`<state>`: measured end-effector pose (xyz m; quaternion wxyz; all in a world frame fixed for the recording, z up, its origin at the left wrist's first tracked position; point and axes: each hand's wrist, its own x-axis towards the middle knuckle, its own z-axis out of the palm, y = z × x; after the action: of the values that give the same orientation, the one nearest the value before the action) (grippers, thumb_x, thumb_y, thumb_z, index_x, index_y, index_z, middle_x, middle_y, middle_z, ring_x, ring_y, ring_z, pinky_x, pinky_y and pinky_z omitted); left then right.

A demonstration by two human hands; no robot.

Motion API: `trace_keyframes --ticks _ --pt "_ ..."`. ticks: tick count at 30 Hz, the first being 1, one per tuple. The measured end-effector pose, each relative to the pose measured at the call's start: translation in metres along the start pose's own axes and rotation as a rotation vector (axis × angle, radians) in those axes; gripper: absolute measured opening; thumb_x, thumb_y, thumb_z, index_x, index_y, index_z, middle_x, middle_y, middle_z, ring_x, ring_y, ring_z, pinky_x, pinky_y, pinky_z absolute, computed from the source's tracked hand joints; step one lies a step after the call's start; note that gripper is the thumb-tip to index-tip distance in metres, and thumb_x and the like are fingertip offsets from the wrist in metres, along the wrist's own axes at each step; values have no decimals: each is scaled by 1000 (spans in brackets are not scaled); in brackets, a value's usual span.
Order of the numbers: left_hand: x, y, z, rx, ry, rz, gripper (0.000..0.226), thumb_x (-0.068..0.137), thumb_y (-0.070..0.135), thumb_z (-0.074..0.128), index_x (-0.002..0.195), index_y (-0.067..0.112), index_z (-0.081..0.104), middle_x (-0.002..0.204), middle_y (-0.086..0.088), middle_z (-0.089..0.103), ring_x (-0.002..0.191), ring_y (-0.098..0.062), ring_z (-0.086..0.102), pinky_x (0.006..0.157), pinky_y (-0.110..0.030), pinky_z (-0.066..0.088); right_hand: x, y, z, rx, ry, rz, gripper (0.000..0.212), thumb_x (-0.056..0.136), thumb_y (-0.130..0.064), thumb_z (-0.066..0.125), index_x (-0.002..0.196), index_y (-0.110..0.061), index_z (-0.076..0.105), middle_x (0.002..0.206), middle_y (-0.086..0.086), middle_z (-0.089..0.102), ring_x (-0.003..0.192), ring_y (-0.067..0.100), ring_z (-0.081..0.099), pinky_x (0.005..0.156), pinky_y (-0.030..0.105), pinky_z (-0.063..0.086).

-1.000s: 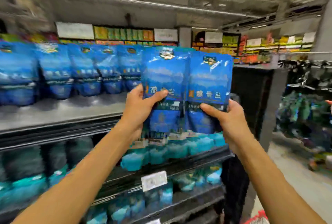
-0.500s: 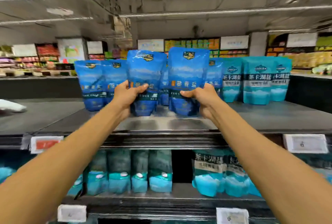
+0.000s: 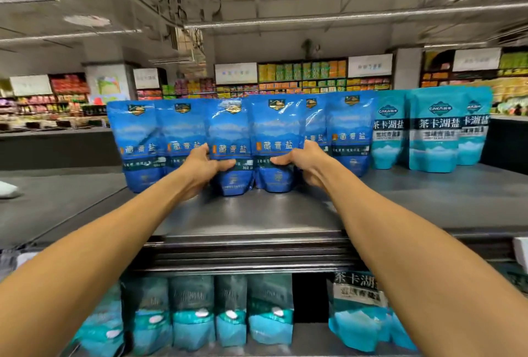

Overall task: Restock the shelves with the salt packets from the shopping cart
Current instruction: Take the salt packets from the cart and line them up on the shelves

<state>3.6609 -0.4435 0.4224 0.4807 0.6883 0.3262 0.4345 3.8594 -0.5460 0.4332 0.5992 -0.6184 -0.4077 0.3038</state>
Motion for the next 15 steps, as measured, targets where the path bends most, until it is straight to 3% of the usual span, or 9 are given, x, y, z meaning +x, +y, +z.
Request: trace_keyframes --ticks 2,4,6,7,8,11,12,15 --pt "-2 -4 -6 204 -27 -9 26 78 8 81 98 15 65 98 -3 73 92 -19 68 85 -31 53 -4 -1 -5 -146 -10 -26 57 73 -9 87 101 -7 38 84 -2 52 77 18 54 65 32 50" --pt "-5 -3 -9 387 11 -15 30 73 22 87 93 18 65 91 -1 72 90 -21 67 78 -32 53 -8 -2 -9 -248 -16 -44 51 73 -15 88 92 -11 40 79 -8 46 70 9 45 54 23 44" --pt "-4 -1 -9 513 83 -38 44 68 34 89 99 15 63 94 -4 69 95 -28 66 87 -43 55 -6 1 -12 -300 -11 -59 47 73 -19 88 87 -13 44 82 -10 51 80 11 51 66 17 46" --pt "-5 0 -8 537 109 -48 49 68 36 89 101 13 61 94 -6 68 96 -31 66 89 -47 55 -4 2 -12 -342 14 -68 48 72 -23 89 90 -13 46 85 -9 54 85 13 53 72 21 45" --pt "-4 -1 -7 540 125 -54 51 69 36 88 104 12 59 93 -8 68 94 -30 67 85 -49 55 -4 3 -12 -385 38 -68 50 70 -28 90 93 -11 49 87 -7 56 83 14 53 71 24 45" --pt "-1 -8 -7 376 116 -71 58 76 22 85 122 8 52 87 -13 73 59 -22 71 55 -35 61 3 7 -9 -384 61 -29 56 71 -28 89 110 -5 56 89 5 67 58 14 55 56 29 47" --pt "2 -12 -9 330 121 -71 63 78 18 83 128 7 48 82 -12 73 55 -21 71 52 -33 60 5 8 -7 -378 71 -16 56 72 -26 89 112 -5 55 92 9 70 56 16 58 57 31 52" --pt "11 -20 -14 321 157 -42 54 80 15 81 122 11 49 73 -7 75 61 -23 74 69 -39 63 13 8 -5 -395 112 -20 52 72 -24 89 105 -7 53 89 9 70 56 18 62 62 33 59"
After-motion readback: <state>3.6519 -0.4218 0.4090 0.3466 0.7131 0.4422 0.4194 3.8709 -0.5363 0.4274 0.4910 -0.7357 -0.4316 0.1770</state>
